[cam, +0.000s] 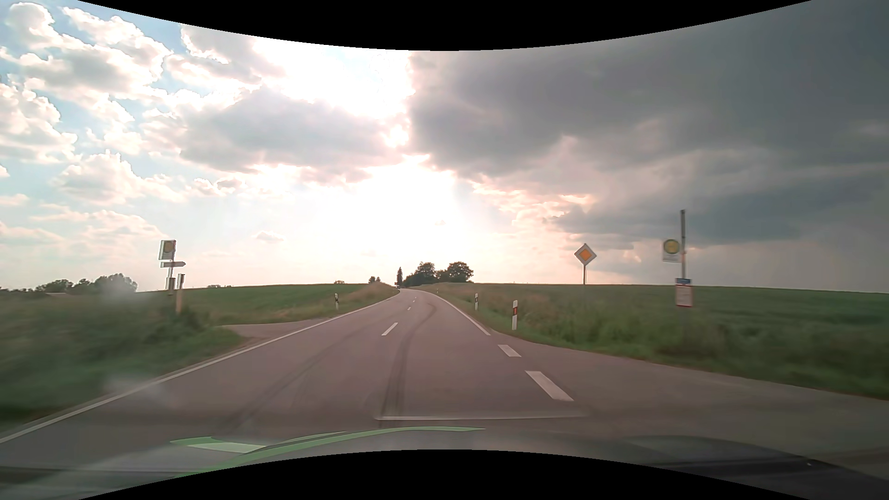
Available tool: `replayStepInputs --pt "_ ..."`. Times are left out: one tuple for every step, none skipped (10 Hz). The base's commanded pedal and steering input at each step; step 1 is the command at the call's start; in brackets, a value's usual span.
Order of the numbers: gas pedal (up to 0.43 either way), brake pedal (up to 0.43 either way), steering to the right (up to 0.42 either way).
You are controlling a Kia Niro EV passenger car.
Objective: Follow the waypoints while adhering to traffic rules and regulations
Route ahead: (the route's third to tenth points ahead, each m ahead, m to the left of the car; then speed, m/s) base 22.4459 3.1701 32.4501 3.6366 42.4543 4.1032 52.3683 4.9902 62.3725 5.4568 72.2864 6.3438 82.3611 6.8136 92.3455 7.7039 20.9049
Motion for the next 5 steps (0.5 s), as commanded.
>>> replayStepInputs --pt "0.177 0.000 -0.007" --pt "0.177 0.000 -0.006" --pt "0.169 0.000 -0.007" --pt "0.169 0.000 -0.006" --pt "0.169 0.000 -0.007"
